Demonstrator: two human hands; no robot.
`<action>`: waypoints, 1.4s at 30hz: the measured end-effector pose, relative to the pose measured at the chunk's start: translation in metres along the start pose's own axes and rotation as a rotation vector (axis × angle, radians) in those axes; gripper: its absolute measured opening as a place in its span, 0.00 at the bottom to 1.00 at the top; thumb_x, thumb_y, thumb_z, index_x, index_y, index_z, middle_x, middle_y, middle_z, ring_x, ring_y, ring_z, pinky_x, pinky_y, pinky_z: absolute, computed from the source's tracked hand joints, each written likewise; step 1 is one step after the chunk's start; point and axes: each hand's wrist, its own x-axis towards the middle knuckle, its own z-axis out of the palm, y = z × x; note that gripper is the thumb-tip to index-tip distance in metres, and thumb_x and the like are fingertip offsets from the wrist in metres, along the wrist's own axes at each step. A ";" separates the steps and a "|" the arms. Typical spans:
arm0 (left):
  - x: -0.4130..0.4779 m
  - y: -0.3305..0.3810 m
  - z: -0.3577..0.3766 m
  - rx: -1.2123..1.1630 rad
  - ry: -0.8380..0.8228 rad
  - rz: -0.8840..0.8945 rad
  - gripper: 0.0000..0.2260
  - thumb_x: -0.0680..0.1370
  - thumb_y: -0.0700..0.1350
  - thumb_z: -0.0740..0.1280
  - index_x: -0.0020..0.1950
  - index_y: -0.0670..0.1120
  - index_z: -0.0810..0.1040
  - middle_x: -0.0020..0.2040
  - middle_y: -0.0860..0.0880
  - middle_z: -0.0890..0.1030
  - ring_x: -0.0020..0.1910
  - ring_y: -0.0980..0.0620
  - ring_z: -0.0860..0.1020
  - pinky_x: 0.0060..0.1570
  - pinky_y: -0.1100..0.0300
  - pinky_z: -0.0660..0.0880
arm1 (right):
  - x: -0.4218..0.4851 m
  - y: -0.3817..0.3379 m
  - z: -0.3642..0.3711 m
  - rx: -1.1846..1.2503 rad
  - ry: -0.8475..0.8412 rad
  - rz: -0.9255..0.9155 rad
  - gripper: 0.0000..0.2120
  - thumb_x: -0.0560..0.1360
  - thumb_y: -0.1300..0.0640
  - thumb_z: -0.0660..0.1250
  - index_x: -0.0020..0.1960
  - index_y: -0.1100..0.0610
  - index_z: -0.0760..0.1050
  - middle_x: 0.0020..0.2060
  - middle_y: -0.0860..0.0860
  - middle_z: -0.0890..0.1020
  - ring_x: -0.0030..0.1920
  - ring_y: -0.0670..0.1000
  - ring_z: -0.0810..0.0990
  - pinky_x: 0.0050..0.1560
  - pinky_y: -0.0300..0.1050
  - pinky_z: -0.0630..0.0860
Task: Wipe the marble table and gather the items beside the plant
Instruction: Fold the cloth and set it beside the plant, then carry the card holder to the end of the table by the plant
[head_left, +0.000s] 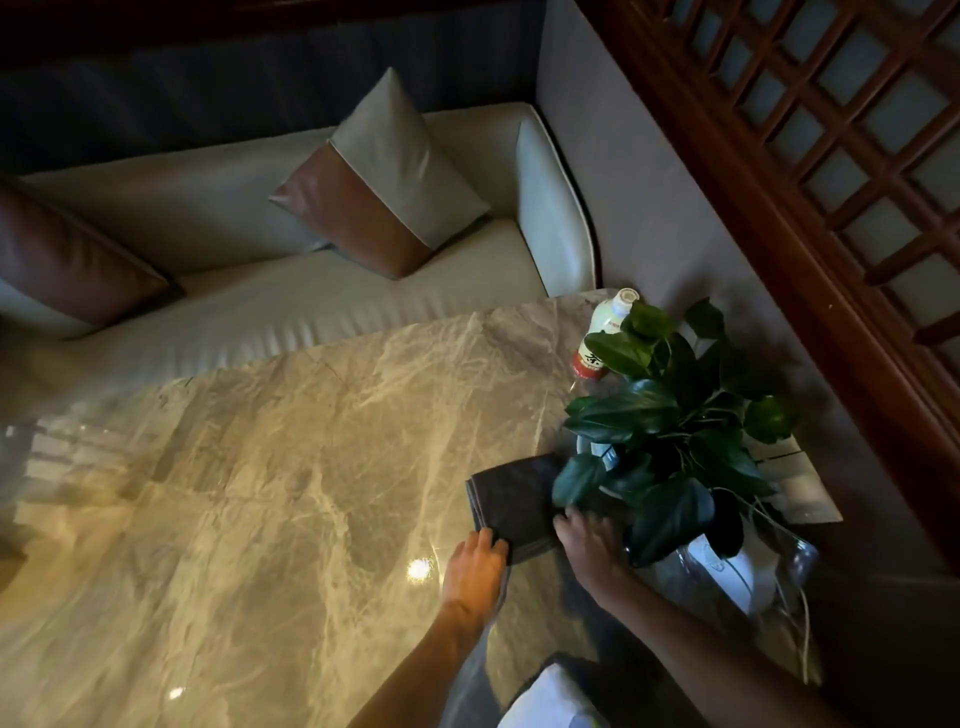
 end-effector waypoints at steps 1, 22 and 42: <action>-0.002 0.002 0.004 0.004 -0.016 0.000 0.12 0.66 0.47 0.74 0.49 0.50 0.82 0.46 0.49 0.81 0.43 0.48 0.80 0.39 0.57 0.79 | -0.006 0.000 -0.002 0.001 -0.031 0.002 0.12 0.64 0.62 0.58 0.30 0.53 0.79 0.29 0.50 0.79 0.24 0.51 0.77 0.26 0.42 0.73; -0.133 -0.153 -0.026 -0.418 0.299 -0.458 0.14 0.80 0.54 0.56 0.51 0.46 0.74 0.52 0.43 0.79 0.51 0.40 0.79 0.47 0.49 0.75 | -0.025 -0.131 -0.093 0.284 0.066 -0.156 0.04 0.74 0.54 0.66 0.41 0.51 0.78 0.36 0.49 0.82 0.38 0.54 0.82 0.36 0.47 0.76; -0.423 -0.476 0.051 -0.567 0.256 -0.832 0.12 0.79 0.50 0.55 0.53 0.47 0.75 0.57 0.44 0.79 0.55 0.38 0.78 0.45 0.53 0.72 | -0.101 -0.502 -0.124 0.544 -0.200 -0.233 0.17 0.75 0.48 0.66 0.62 0.52 0.77 0.58 0.48 0.82 0.59 0.52 0.79 0.58 0.45 0.74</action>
